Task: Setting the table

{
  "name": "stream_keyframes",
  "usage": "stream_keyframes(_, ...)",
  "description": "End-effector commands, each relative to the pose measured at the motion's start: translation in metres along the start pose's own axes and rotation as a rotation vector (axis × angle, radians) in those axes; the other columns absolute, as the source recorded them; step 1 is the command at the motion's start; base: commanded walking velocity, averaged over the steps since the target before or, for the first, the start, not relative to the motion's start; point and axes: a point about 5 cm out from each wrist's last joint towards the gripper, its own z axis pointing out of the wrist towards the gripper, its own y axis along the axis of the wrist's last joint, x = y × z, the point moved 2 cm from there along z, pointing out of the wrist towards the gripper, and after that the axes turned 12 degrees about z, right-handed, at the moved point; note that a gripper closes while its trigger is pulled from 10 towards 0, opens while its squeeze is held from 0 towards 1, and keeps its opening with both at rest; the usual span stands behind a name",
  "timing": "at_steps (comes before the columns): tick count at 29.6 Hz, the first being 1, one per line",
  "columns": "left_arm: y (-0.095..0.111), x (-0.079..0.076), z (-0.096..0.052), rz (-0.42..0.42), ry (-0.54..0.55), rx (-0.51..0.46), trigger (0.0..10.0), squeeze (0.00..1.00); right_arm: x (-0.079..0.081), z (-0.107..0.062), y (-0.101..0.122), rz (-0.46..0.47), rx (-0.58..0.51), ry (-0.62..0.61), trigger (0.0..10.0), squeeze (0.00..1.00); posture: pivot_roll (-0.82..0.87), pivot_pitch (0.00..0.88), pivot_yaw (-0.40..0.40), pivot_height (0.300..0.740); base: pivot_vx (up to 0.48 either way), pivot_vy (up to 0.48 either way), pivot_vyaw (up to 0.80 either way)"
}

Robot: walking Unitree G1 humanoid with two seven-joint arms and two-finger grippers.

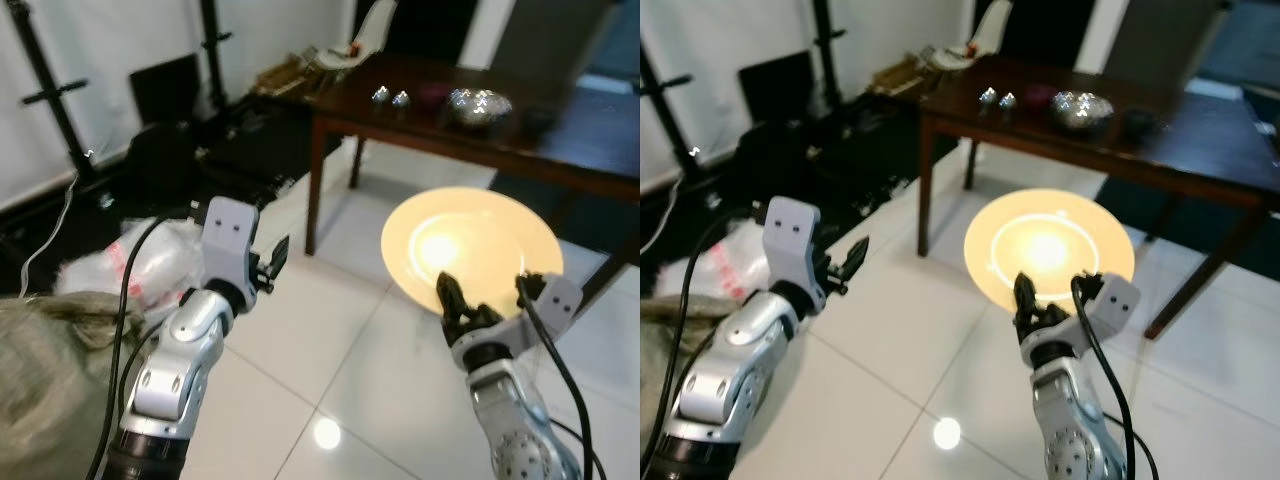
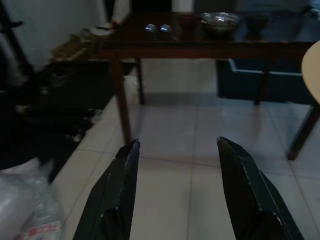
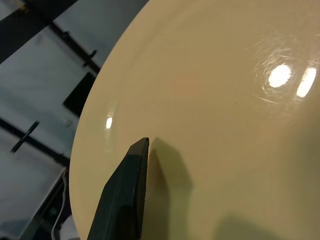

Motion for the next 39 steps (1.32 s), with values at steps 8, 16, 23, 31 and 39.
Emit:
stream_keyframes(8,-0.0005,0.0028,-0.0003,0.077,0.048,-0.023,10.0,0.0,0.0028,0.0002,-0.0016,0.005,0.002,0.013,10.0,0.0,-0.1,0.0,0.059,0.74,0.075,0.0,-0.6)
stream_keyframes(16,0.0044,0.0055,0.0031,0.101,0.082,-0.049,10.0,0.0,0.0059,0.0001,-0.0012,0.002,0.005,0.033,10.0,0.0,-0.1,0.0,0.057,0.74,0.48,0.0,0.0)
stream_keyframes(23,0.0033,0.0045,0.0026,0.103,0.085,-0.057,10.0,0.0,0.0053,-0.0004,-0.0015,0.002,0.007,0.03,10.0,0.0,-0.1,0.0,0.056,0.74,0.48,0.0,0.0)
stream_keyframes(31,0.0036,0.0034,0.0033,0.102,0.081,-0.061,10.0,0.0,0.0047,-0.0002,-0.0013,0.006,0.009,0.029,10.0,0.0,-0.1,0.0,0.057,0.74,0.48,0.0,-0.38)
stream_keyframes(39,0.0038,0.0027,0.0038,0.102,0.074,-0.066,10.0,0.0,0.004,-0.0001,-0.0004,0.011,0.005,0.025,10.0,0.0,-0.1,0.0,0.058,0.74,0.48,0.0,-0.78)
